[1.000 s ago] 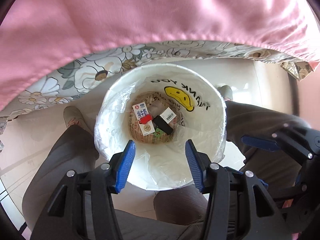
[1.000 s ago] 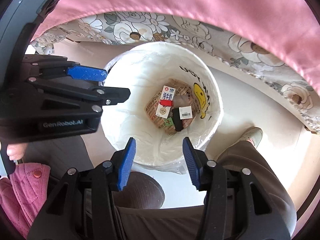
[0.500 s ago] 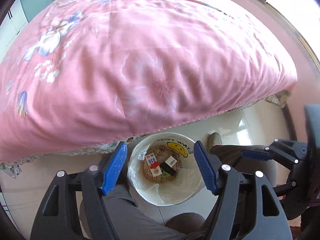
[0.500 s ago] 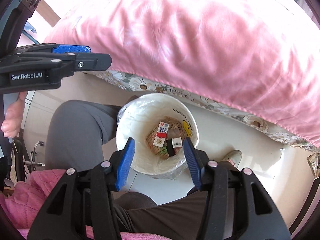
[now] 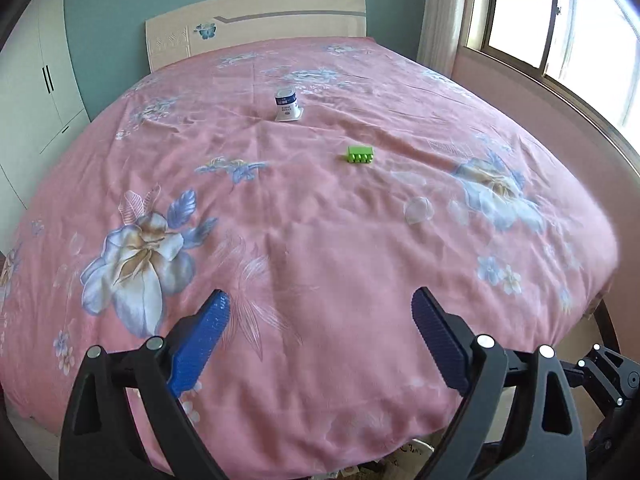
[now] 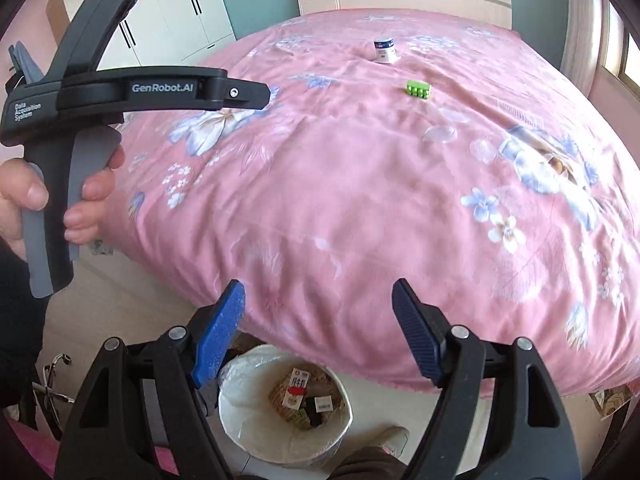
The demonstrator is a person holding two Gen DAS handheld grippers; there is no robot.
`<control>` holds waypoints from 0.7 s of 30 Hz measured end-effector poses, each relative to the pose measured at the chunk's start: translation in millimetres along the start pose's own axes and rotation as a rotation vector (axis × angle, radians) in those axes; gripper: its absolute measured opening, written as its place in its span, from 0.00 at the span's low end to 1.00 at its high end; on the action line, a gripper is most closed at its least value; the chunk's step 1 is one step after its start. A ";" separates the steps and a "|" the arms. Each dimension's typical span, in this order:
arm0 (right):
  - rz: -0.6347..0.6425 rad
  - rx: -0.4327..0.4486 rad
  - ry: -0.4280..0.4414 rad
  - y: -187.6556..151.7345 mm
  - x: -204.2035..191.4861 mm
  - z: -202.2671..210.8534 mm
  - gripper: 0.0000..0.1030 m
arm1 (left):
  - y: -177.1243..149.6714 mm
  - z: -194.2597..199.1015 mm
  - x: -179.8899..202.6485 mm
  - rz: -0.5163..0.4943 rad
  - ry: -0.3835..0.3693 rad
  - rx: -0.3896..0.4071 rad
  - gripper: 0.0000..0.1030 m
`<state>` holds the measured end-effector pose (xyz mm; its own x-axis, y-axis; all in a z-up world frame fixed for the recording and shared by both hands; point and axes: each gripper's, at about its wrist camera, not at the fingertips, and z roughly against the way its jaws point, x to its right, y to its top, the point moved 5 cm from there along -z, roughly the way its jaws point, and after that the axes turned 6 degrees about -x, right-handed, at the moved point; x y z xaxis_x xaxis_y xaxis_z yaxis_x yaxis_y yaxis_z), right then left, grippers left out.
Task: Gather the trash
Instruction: 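Raise both open tools over the bed toward the white jar and green brick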
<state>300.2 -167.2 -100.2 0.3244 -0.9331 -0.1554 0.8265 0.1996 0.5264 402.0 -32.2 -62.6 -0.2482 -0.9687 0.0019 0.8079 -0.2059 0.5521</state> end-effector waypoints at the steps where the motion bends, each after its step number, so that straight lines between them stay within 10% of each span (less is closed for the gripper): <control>1: -0.006 0.024 -0.008 15.2 6.1 -6.1 0.73 | 14.4 -12.4 -4.2 0.007 -0.004 0.003 0.91; 9: -0.022 0.091 -0.046 107.7 40.7 -69.1 0.73 | 102.8 -99.8 -27.1 0.024 -0.071 0.033 0.91; 21: -0.186 0.002 -0.060 197.4 81.3 -85.4 0.73 | 201.1 -151.7 -49.2 0.023 -0.054 -0.133 0.91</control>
<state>529.0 -178.2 -80.3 0.1381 -0.9700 -0.2000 0.8686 0.0215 0.4951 657.7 -47.0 -78.1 -0.2541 -0.9653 0.0603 0.8765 -0.2034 0.4364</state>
